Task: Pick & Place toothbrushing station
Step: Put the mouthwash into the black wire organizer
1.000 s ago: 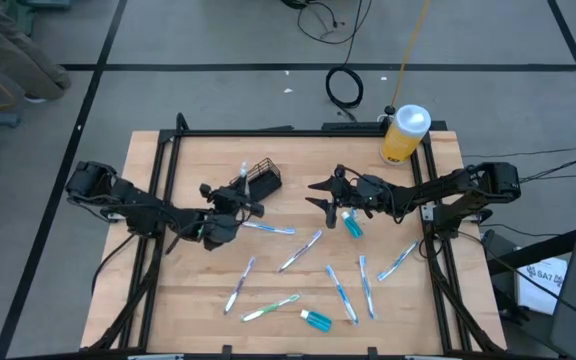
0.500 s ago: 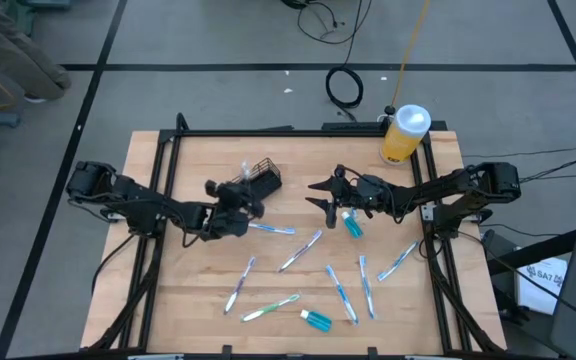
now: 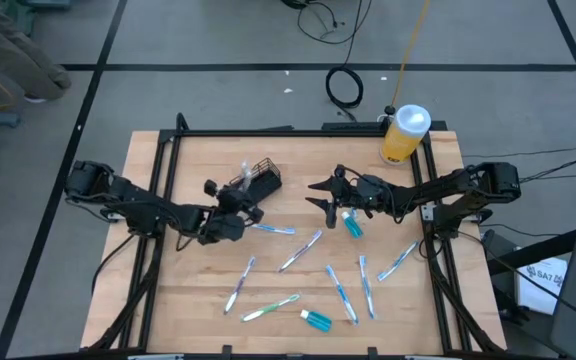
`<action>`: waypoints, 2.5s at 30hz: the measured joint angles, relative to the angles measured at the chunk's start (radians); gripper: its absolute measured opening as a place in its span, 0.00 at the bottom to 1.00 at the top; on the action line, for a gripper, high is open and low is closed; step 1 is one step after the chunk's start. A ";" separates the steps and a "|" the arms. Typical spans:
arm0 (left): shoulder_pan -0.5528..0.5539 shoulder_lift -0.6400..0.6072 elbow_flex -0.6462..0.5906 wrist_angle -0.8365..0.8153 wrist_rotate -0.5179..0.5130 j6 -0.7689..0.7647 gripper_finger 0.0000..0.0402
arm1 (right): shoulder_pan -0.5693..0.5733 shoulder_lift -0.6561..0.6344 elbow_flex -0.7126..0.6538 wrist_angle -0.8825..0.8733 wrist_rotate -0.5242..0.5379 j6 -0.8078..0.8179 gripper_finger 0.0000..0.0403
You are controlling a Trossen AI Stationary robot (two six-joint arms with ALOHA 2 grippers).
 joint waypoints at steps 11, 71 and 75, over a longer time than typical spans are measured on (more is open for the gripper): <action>-0.144 -0.205 0.000 0.001 0.051 0.141 0.30 | 0.000 0.000 0.000 -0.006 0.000 0.000 0.42; -0.323 0.037 0.000 -0.999 0.615 -1.321 0.30 | -0.001 0.000 0.000 0.024 0.000 -0.061 0.42; -0.324 0.037 0.000 -1.013 0.636 -1.351 0.30 | -0.001 0.000 0.000 0.024 0.000 -0.061 0.42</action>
